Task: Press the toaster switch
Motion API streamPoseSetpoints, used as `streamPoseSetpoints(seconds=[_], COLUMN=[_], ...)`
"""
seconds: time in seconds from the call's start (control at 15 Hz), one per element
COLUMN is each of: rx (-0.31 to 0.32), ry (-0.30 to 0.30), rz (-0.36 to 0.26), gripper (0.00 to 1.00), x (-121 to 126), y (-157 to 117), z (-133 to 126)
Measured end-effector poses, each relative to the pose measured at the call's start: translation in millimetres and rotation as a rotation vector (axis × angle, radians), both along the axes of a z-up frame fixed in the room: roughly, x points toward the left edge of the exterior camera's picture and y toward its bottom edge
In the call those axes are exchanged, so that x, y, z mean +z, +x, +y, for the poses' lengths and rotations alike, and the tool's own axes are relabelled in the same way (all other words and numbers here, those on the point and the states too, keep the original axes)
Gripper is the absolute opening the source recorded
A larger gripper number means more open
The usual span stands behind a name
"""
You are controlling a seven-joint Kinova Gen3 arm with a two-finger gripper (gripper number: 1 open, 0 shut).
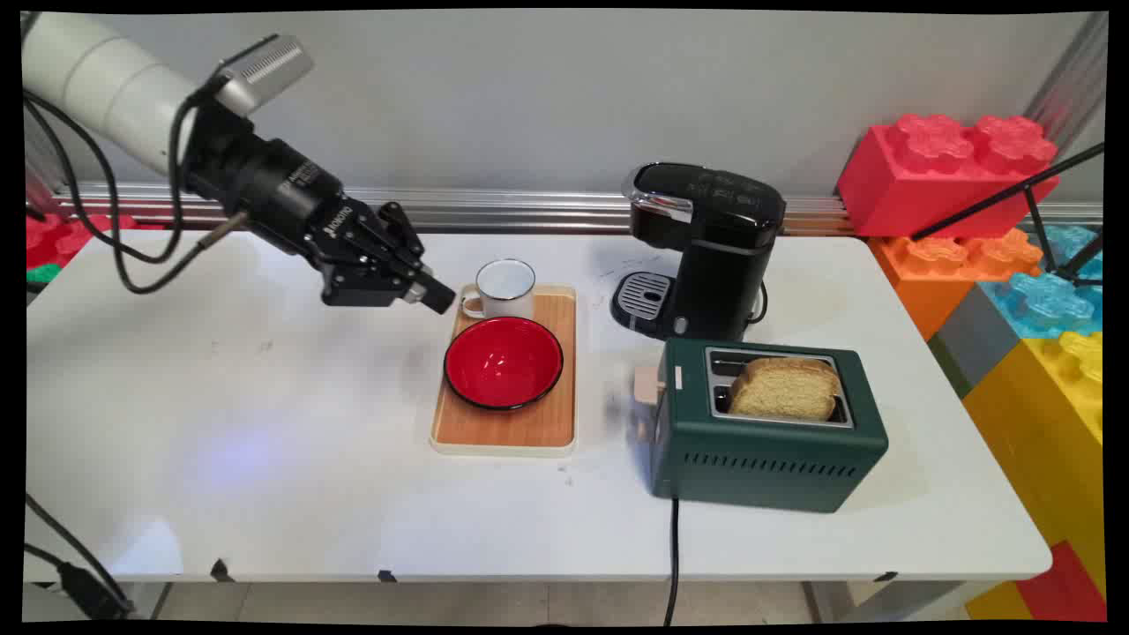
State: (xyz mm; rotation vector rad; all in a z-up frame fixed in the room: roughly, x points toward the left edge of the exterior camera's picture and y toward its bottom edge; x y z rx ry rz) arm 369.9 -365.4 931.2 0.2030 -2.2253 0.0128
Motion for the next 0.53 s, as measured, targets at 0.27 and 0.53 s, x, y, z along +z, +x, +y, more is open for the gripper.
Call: streamPoseSetpoints(seconds=[0.27,0.53], rx=[0.004,0.01], ry=[0.0,-0.008], rz=[0.031,0.067], gripper=[0.0,0.0], x=[-15,-37], y=[-24,-60], z=[-6,-12])
